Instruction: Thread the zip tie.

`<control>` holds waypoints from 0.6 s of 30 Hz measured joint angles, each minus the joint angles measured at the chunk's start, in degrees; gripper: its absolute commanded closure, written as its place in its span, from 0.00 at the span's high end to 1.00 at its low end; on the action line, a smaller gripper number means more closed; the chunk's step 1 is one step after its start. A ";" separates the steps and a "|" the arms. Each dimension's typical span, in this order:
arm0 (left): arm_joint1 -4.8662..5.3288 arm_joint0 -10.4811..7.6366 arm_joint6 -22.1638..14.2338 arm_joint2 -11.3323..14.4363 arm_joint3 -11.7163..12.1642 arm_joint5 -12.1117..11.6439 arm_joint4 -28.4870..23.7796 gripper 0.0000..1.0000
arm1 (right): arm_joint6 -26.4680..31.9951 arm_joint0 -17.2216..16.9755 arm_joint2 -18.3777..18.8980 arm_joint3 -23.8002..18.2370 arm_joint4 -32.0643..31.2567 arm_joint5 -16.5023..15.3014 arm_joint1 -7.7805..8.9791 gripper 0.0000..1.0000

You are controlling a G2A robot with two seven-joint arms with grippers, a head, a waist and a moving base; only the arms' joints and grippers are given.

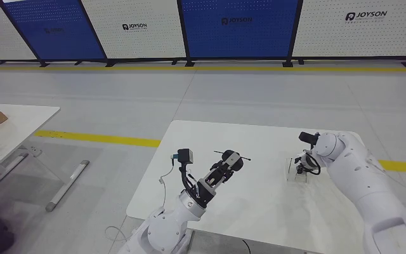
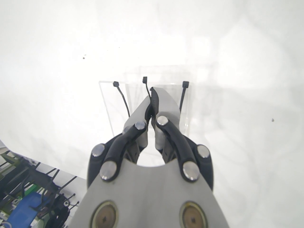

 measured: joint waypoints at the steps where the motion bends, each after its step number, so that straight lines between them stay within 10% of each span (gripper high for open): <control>1: 0.00 0.00 0.00 0.00 0.00 0.00 0.00 0.00 | -0.13 0.05 0.03 0.20 -0.05 -0.22 -0.08 0.00; 18: 0.00 0.00 0.00 0.00 0.00 0.00 0.00 0.00 | -2.98 -2.92 3.40 -4.88 -1.96 -5.45 2.63 0.00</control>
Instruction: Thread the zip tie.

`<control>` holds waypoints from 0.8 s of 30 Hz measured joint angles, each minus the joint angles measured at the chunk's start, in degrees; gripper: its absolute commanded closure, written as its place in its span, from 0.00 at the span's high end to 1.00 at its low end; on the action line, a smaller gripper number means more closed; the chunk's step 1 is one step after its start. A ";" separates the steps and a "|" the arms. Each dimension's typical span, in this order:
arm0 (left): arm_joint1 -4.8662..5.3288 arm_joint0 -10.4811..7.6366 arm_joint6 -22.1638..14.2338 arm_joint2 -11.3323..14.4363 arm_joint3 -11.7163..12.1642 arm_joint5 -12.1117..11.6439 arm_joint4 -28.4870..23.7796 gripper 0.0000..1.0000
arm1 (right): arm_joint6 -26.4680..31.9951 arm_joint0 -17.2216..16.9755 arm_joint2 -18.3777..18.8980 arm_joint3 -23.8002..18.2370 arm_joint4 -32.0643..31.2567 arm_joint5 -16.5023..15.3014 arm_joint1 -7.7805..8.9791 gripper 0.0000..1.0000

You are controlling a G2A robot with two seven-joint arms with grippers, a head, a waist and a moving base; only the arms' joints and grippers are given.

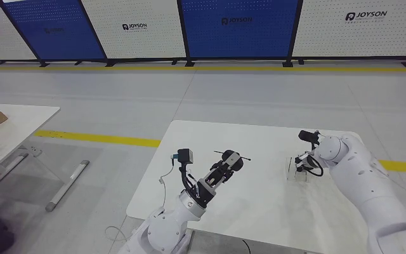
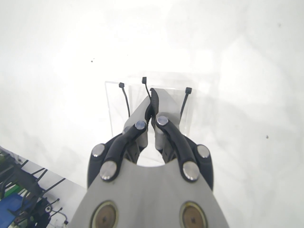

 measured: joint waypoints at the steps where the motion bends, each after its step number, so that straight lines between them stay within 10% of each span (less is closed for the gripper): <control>1: 0.00 0.00 0.00 0.00 0.00 0.00 0.00 0.00 | 0.01 -0.41 0.38 -0.91 -0.18 -0.08 0.37 0.00; 10: 0.00 0.00 0.00 0.00 0.00 0.00 0.00 0.00 | -0.73 -7.92 7.34 -16.21 -2.91 1.46 5.92 0.00; 20: 0.00 0.00 0.00 0.00 0.00 0.00 0.00 0.00 | -4.64 -31.06 26.87 -49.43 -6.74 1.87 14.63 0.00; 24: 0.00 0.00 0.00 0.00 0.00 0.00 0.00 0.00 | -4.74 -37.00 31.37 -54.28 -7.13 1.13 15.80 0.00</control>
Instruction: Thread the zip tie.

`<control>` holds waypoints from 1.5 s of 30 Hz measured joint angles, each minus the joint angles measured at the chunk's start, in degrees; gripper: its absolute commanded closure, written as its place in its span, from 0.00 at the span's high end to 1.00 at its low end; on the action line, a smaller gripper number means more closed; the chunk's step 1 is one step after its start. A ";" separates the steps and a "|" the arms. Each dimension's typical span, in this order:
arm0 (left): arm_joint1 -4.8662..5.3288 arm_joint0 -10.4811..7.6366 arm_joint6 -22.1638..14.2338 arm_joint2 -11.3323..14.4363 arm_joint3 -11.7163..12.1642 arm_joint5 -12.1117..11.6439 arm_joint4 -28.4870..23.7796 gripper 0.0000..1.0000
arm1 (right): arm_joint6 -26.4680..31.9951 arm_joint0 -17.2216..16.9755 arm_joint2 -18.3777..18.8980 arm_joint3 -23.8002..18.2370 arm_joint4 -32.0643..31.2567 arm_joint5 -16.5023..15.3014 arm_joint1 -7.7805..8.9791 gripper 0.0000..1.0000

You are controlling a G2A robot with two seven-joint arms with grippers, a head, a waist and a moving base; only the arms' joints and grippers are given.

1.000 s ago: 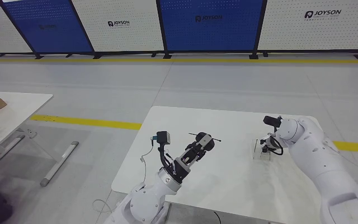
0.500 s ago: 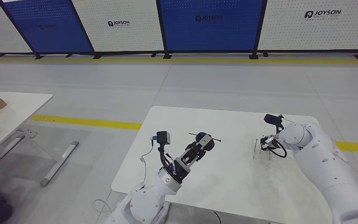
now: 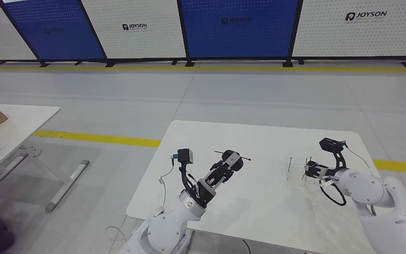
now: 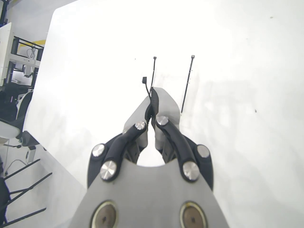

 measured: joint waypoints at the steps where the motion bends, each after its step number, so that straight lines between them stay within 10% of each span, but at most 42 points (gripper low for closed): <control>1: 0.00 0.00 0.00 0.00 0.00 0.00 0.00 0.00 | 0.22 -0.11 0.11 -0.03 -0.04 0.18 0.02 0.00; 15: 0.00 0.00 0.00 0.00 0.00 0.00 0.00 0.00 | -3.63 -1.02 -2.32 -1.35 -0.26 -1.52 -0.52 0.00; 27: 0.00 0.00 0.00 0.00 0.00 0.00 0.00 0.00 | -14.81 -9.52 6.04 -14.01 12.93 -10.62 0.04 0.00; 45: 0.00 0.00 0.00 0.00 0.00 0.00 0.00 0.00 | -14.97 -9.63 6.03 -14.13 13.27 -10.61 0.01 0.00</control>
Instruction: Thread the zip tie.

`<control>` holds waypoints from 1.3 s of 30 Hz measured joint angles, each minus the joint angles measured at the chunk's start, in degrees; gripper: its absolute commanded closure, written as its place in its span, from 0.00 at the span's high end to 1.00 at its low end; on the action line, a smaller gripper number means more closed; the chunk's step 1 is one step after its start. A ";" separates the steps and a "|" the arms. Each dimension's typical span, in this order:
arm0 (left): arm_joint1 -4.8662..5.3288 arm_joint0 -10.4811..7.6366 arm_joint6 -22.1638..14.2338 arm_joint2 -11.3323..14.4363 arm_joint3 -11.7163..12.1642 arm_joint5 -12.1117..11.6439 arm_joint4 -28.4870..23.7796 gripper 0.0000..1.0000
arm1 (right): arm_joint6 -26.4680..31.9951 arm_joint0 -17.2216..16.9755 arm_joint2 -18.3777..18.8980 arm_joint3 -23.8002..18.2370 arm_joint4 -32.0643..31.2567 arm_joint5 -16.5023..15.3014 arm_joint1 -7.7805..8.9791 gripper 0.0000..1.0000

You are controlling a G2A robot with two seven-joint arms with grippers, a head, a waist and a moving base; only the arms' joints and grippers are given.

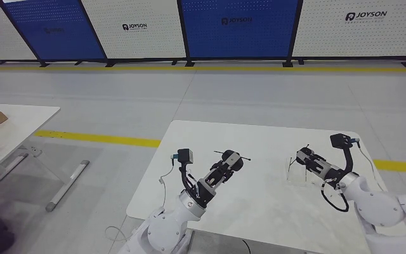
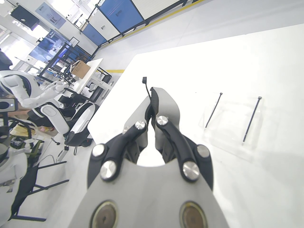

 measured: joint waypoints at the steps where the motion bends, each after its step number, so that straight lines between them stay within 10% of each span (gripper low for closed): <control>1: 0.00 0.00 0.00 0.00 0.00 0.00 0.00 0.00 | 0.00 0.00 0.00 0.00 0.00 0.00 0.00 0.00; 39: 0.00 0.00 0.00 0.00 0.00 0.00 0.00 0.00 | -3.60 -1.33 1.00 -2.67 6.44 0.56 -0.39 0.00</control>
